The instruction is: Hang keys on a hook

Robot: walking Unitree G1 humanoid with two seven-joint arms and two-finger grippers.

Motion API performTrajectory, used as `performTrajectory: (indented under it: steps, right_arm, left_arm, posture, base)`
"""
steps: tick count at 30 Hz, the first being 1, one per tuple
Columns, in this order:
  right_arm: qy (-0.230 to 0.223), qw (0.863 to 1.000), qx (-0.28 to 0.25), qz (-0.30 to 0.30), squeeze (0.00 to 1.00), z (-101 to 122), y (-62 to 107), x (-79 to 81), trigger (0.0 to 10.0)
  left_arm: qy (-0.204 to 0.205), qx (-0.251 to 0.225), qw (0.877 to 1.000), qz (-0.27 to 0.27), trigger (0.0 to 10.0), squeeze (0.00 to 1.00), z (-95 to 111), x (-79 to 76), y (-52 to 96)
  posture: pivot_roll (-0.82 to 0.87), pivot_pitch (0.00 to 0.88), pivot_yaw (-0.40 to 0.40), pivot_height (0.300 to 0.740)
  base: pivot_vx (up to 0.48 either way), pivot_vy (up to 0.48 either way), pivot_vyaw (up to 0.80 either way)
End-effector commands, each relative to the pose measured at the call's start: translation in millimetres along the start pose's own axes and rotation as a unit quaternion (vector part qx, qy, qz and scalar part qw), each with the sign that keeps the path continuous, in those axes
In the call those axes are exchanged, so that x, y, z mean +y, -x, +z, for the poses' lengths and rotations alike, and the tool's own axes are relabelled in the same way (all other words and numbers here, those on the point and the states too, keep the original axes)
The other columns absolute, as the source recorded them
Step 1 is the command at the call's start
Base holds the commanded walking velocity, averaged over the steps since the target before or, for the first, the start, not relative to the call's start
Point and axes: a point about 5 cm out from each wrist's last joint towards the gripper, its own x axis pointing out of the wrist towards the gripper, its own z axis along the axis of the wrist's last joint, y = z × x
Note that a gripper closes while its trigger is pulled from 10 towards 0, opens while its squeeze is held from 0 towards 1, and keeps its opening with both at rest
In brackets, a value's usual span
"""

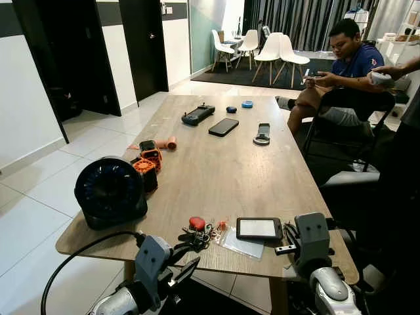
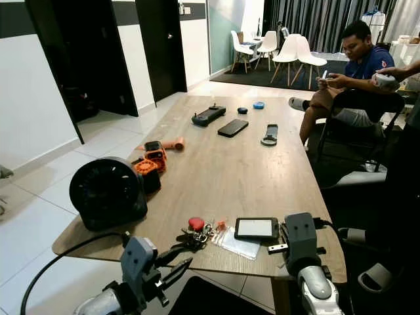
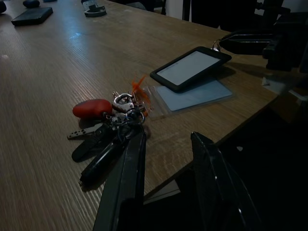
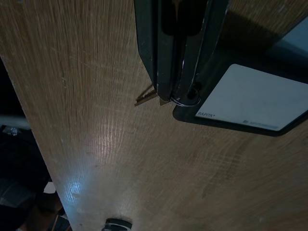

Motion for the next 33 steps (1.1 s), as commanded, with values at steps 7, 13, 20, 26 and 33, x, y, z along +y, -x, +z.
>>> performTrajectory:
  steps: [7,13,20,26,33]
  right_arm:
    - [0.000,0.999,0.032,0.004,0.56,-12.9,5.3,0.6,10.0]
    - [0.007,0.999,0.038,0.004,0.00,-14.4,5.8,0.6,10.0]
    - [0.014,0.999,0.043,-0.002,0.00,-15.4,5.7,-1.4,10.0]
    - [0.015,0.999,0.046,-0.004,0.00,-16.0,5.8,-2.3,10.0]
    - [0.015,0.998,0.054,-0.007,0.00,-17.9,5.0,-3.9,10.0]
  left_arm:
    - [-0.002,0.012,1.000,-0.005,10.0,0.00,-5.0,-2.5,2.8]
    - [-0.002,0.009,1.000,-0.006,10.0,0.00,-3.4,-2.7,2.1]
    - [0.001,-0.003,1.000,-0.002,10.0,0.00,0.7,-2.9,-1.7]
    - [0.002,-0.007,1.000,-0.005,10.0,0.00,2.1,-4.3,-5.1]
    - [0.004,-0.006,1.000,-0.003,10.0,0.00,1.5,-4.7,-4.7]
  posture:
    - [0.04,0.064,0.022,0.740]
    - [0.04,0.066,0.021,0.740]
    - [0.04,0.067,0.021,0.740]
    - [0.04,0.066,0.020,0.740]
    - [0.04,0.070,0.016,0.740]
  base:
    - [0.000,0.000,0.00]
    - [0.000,0.000,0.00]
    - [0.000,0.000,0.00]
    - [0.000,0.000,0.00]
    - [0.000,0.000,0.00]
